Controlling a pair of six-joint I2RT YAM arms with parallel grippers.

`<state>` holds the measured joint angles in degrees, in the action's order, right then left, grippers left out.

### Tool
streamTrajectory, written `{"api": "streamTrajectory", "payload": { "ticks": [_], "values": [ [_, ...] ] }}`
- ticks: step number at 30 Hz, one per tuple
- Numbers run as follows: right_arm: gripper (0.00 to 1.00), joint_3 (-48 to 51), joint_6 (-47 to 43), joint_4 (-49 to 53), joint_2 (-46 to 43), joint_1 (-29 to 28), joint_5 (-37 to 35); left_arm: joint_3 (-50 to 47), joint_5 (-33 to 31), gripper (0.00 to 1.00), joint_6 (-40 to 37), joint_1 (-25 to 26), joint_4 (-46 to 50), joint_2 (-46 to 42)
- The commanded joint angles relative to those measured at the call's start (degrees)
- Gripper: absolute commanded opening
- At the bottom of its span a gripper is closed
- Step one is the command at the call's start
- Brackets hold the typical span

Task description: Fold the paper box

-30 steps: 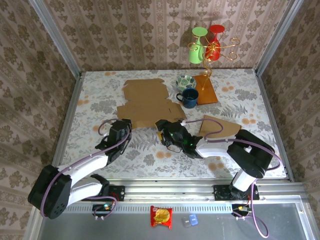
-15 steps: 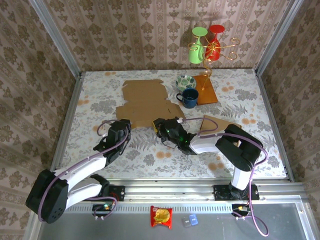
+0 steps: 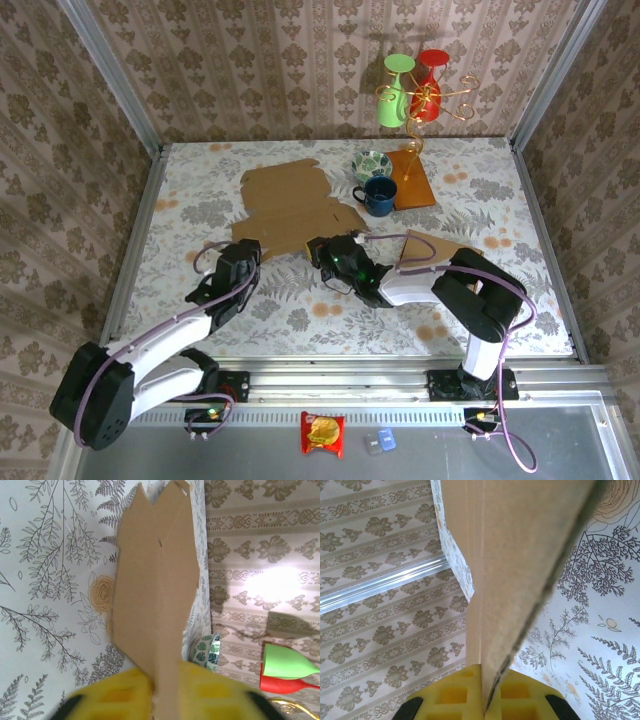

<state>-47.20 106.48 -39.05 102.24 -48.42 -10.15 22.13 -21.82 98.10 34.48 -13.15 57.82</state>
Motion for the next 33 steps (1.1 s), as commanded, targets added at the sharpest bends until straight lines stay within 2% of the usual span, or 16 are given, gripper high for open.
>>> {"api": "streamTrajectory", "payload": {
  "ticks": [1, 4, 10, 13, 18, 21, 25, 28, 30, 33],
  "values": [
    [0.0, -2.74, -2.56, 4.85, -3.55, 0.89, -1.41, 1.49, 0.93, 0.39, -3.33, 0.26, 5.94, -3.75],
    [0.0, -4.99, -4.61, 9.4, -5.88, 1.15, -0.79, 3.47, 2.42, 0.49, -7.93, -0.02, 12.33, -7.57],
    [0.0, -9.14, -7.49, 19.26, -11.19, 1.07, -1.13, 12.57, 0.83, 0.51, -21.47, -0.61, 36.5, -18.7],
    [0.0, -11.51, -7.85, 24.57, -13.87, 0.7, -1.51, 17.04, 2.1, 0.51, -28.92, -2.39, 43.58, -21.41],
    [0.0, -17.2, -9.09, 35.72, -19.18, -1.01, -2.64, 25.54, 1.64, 0.51, -39.19, -5.93, 51.0, -22.76],
    [0.0, -21.77, -9.74, 45.51, -22.07, -3.35, -4.94, 30.63, 2.7, 0.5, -44.14, -9.86, 52.64, -21.15],
    [0.0, -32.03, -7.3, 61.74, -25.1, -7.43, -8.79, 35.69, 8.48, 0.5, -47.44, -16.11, 52.12, -17.98],
    [0.0, -42.36, -5.31, 72.0, -20.76, -8.62, -9.73, 38.24, 17.7, 0.49, -46.17, -22.5, 52.83, -14.48],
    [0.0, -48.5, -5.32, 75.78, -16.32, -8.03, -10.42, 40.01, 22.79, 0.49, -45.93, -25.39, 53.88, -11.67],
    [0.0, -53.2, -4.36, 75.27, -9.07, -5.1, -7.96, 42.11, 26.73, 0.49, -47.99, -27.39, 56.07, -8.08]
  ]
}}
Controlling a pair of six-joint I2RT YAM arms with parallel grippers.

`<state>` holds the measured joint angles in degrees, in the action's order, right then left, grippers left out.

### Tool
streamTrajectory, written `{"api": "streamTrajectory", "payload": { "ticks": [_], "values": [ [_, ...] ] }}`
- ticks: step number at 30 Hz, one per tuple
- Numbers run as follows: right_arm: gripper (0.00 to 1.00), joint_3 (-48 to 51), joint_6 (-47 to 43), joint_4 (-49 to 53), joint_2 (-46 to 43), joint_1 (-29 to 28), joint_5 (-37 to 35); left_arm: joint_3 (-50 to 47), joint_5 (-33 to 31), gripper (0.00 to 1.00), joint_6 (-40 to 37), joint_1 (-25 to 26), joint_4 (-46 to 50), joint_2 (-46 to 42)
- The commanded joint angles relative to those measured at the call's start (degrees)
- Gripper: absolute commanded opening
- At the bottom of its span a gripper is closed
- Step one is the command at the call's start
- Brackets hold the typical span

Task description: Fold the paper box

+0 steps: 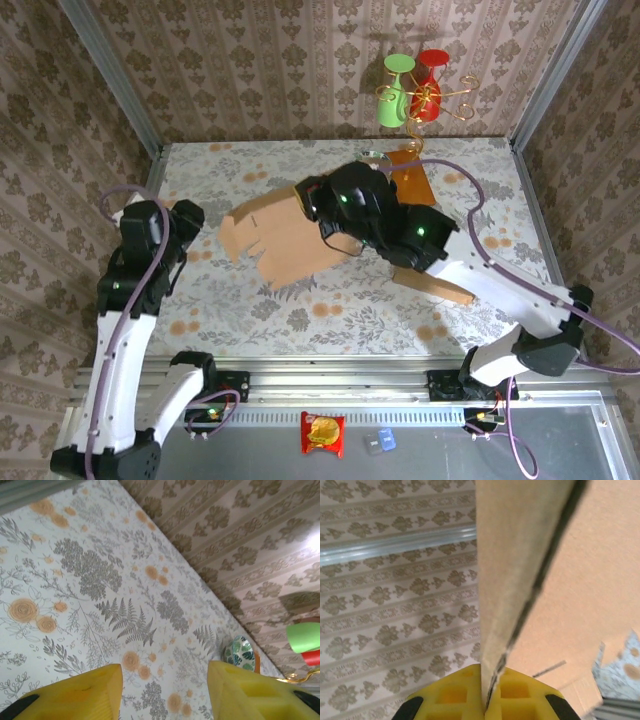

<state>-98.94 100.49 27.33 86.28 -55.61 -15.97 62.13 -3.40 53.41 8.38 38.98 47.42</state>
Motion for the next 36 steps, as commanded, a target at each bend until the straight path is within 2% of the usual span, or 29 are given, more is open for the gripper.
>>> {"api": "streamTrajectory", "payload": {
  "ticks": [1, 6, 9, 20, 26, 31, 36],
  "values": [
    [0.0, -1.48, 2.21, 7.3, 9.06, 3.06, -0.94, 2.41, 9.41, 0.49, -4.22, -1.87, 4.57, 3.29],
    [0.0, 3.23, 1.16, -7.72, 16.35, 6.8, 5.18, 0.32, 12.65, 0.47, -9.43, -3.69, 4.36, 5.49],
    [0.0, 7.35, -0.48, -13.57, 17.75, 7.91, 7.38, -2.89, 13.57, 0.44, -11.7, -4.97, 3.58, 5.67],
    [0.0, 23.94, -1.89, -28.98, 16.06, 10.5, 12.81, -14.72, 17.48, 0.38, -18.1, -6.57, -7.59, 8.75],
    [0.0, 32.52, -4.88, -46.26, 15.52, 12.43, 16.39, -19.21, 19.29, 0.3, -21.3, -7.42, -14.8, 11.99],
    [0.0, 34.77, -5.93, -52.84, 15.54, 13.02, 18.77, -22.61, 19.71, 0.25, -23.9, -7.42, -18.89, 14.22],
    [0.0, 36.07, -5.74, -55.15, 14.64, 12.92, 19.1, -26.49, 20.53, 0.23, -25.12, -7.33, -24.79, 14.64]
  ]
}}
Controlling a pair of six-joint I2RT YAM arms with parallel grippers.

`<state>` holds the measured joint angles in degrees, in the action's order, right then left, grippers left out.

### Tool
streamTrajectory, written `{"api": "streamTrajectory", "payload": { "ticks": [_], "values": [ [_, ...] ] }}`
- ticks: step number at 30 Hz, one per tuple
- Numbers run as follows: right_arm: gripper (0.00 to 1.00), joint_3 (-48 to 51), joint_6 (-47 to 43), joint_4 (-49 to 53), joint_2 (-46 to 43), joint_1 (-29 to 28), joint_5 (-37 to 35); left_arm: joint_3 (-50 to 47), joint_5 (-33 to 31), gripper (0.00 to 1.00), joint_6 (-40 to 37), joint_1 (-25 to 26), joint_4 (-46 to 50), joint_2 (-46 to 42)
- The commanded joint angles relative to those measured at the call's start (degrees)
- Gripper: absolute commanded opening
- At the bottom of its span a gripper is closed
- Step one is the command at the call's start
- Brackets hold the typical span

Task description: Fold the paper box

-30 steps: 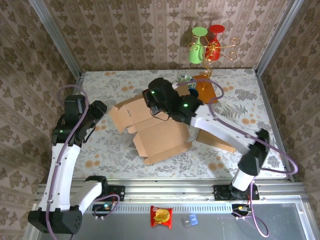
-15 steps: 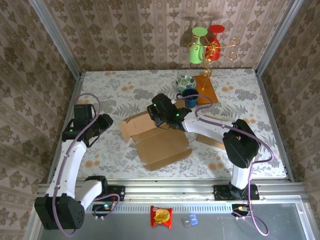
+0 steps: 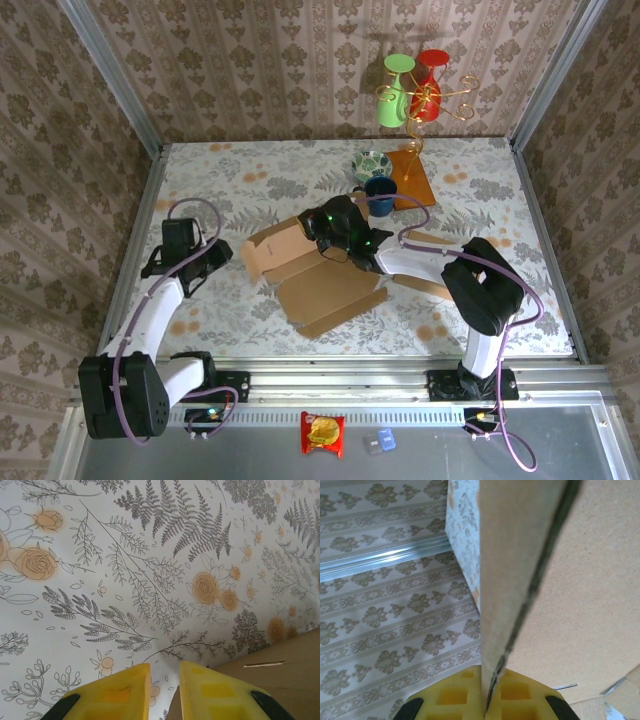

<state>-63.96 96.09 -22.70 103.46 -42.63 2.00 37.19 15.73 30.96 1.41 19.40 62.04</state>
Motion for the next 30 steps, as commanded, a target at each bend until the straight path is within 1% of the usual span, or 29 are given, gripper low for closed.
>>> {"api": "streamTrajectory", "payload": {
  "ticks": [1, 7, 10, 12, 17, 21, 24, 26, 30],
  "values": [
    [0.0, 1.47, -1.35, -5.54, -2.81, -0.05, 1.12, -2.21, 1.42, 0.23, -3.11, -0.36, -6.5, 0.08],
    [0.0, 4.36, -1.3, -7.18, -3.88, -0.06, 2.6, -4.53, 3.43, 0.22, -6.9, -0.01, -12.52, 2.27],
    [0.0, 5.15, -1.3, -8.1, -3.57, -0.08, 3.17, -4.77, 4.55, 0.23, -8.73, 1.42, -14.75, 4.06],
    [0.0, 5.24, -1.32, -8.53, -3.25, -0.06, 3.34, -4.72, 4.59, 0.23, -10.03, 3.31, -15.9, 4.79],
    [0.0, 5.34, -1.35, -9.27, -2.68, -0.07, 3.03, -4.13, 0.41, 0.23, -12.16, 8.75, -14.22, 4.92],
    [0.0, 5.17, -1.19, -10.23, -2.32, -0.03, 2.76, -5.44, -2.5, 0.23, -11.74, 11.47, -14.81, 2.8],
    [0.0, 4.93, -1.02, -10.52, -2.29, -0.17, 2.5, -6.05, -2.98, 0.24, -11.56, 13.15, -15.74, 2.56],
    [0.0, 4.88, -1.01, -10.61, -2.14, -0.15, 2.48, -6.07, -3.49, 0.25, -11.46, 14.33, -15.67, 3.06],
    [0.0, 5.27, -0.93, -10.95, -1.96, -0.26, 2.48, -6.72, -4.99, 0.32, -10.41, 15.95, -15.96, 3.22]
  ]
}}
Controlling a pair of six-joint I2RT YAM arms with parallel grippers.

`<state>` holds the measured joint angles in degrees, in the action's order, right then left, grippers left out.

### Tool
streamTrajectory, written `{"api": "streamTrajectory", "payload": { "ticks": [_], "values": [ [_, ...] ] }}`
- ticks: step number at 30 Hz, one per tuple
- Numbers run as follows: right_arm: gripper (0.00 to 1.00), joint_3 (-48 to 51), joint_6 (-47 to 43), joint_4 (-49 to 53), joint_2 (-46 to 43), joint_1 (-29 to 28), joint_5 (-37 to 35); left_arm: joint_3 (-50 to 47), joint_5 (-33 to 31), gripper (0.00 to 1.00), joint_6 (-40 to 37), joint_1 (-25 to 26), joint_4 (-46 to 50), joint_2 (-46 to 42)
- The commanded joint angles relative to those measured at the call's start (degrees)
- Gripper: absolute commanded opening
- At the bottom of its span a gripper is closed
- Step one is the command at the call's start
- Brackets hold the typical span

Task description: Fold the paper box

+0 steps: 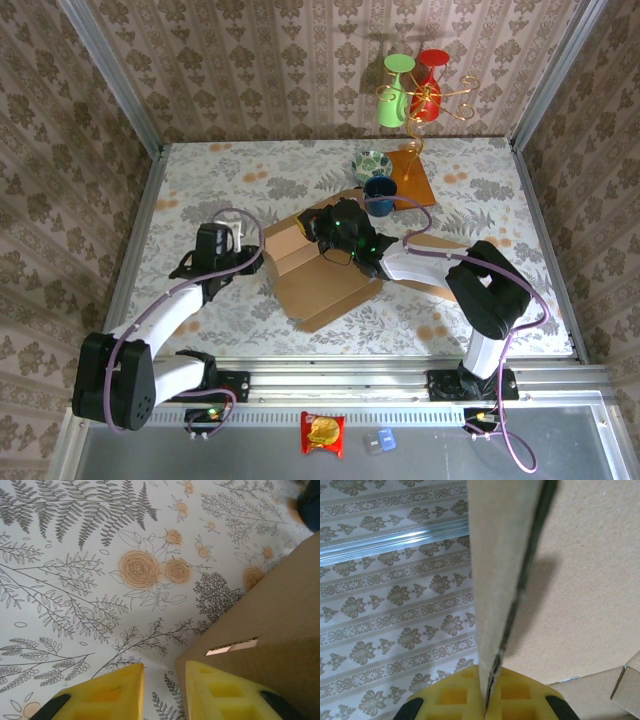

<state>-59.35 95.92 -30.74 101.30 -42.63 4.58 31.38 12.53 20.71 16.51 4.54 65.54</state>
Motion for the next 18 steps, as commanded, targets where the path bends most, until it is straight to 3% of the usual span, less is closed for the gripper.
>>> {"api": "streamTrajectory", "payload": {
  "ticks": [1, 18],
  "values": [
    [0.0, 0.81, -0.76, -3.05, 0.3, -0.3, -0.17, -1.13, -2.19, 0.33, 0.15, 1.26, -1.13, -0.4],
    [0.0, 7.01, -2.0, -15.07, 1.78, -0.61, -3.9, -6.14, -4.77, 0.39, 4.43, 8.03, -0.18, -10.21]
  ]
}}
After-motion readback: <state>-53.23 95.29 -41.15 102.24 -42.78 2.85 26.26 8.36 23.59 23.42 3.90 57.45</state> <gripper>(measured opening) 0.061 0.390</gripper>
